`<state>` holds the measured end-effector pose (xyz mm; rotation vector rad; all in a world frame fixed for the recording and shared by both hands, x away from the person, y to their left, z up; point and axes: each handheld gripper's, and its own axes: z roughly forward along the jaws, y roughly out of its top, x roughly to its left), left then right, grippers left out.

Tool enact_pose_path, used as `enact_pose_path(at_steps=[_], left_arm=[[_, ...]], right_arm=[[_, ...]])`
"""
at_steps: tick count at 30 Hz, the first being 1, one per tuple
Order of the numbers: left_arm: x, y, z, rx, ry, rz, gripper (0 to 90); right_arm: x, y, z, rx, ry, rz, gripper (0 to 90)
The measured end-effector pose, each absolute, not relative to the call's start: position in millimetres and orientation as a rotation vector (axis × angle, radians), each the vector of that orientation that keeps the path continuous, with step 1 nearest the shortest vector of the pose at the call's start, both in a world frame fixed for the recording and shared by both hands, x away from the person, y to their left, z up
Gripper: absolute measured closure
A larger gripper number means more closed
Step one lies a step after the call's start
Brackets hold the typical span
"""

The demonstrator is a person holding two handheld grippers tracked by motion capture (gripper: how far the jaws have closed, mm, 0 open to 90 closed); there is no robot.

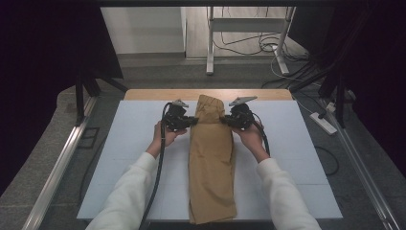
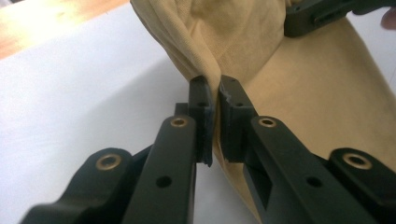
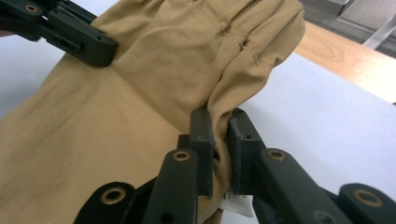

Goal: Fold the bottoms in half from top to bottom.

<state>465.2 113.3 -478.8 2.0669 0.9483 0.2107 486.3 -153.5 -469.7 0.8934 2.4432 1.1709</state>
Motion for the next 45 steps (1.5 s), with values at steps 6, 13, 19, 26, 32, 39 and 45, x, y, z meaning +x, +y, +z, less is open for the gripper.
enact_pose_path(at_steps=[6,13,19,26,32,39,45], left_arm=[[476.3,110.4,-456.1,2.053,0.954,0.286,84.2],[476.0,112.2,-450.0,2.045,0.931,0.316,84.0],[472.7,112.2,-463.0,2.064,0.924,0.299,83.9],[466.7,111.7,-467.5,2.069,0.895,0.297,83.8],[459.0,113.6,-470.8,2.067,0.882,0.290,83.7],[448.5,114.0,-472.9,2.066,0.872,0.279,83.6],[438.0,115.5,-473.7,2.057,0.859,0.266,83.5]], right_arm=[[496.6,-151.1,-450.1,0.875,2.384,1.174,81.9],[497.9,-149.7,-435.3,0.799,2.349,1.166,81.9],[495.3,-148.4,-451.1,0.810,2.382,1.146,82.0],[494.0,-151.2,-461.2,0.827,2.386,1.158,81.9],[486.6,-152.3,-464.3,0.807,2.388,1.174,81.9],[478.2,-153.6,-465.4,0.800,2.397,1.178,81.8],[470.2,-155.6,-464.4,0.803,2.400,1.213,81.8]])
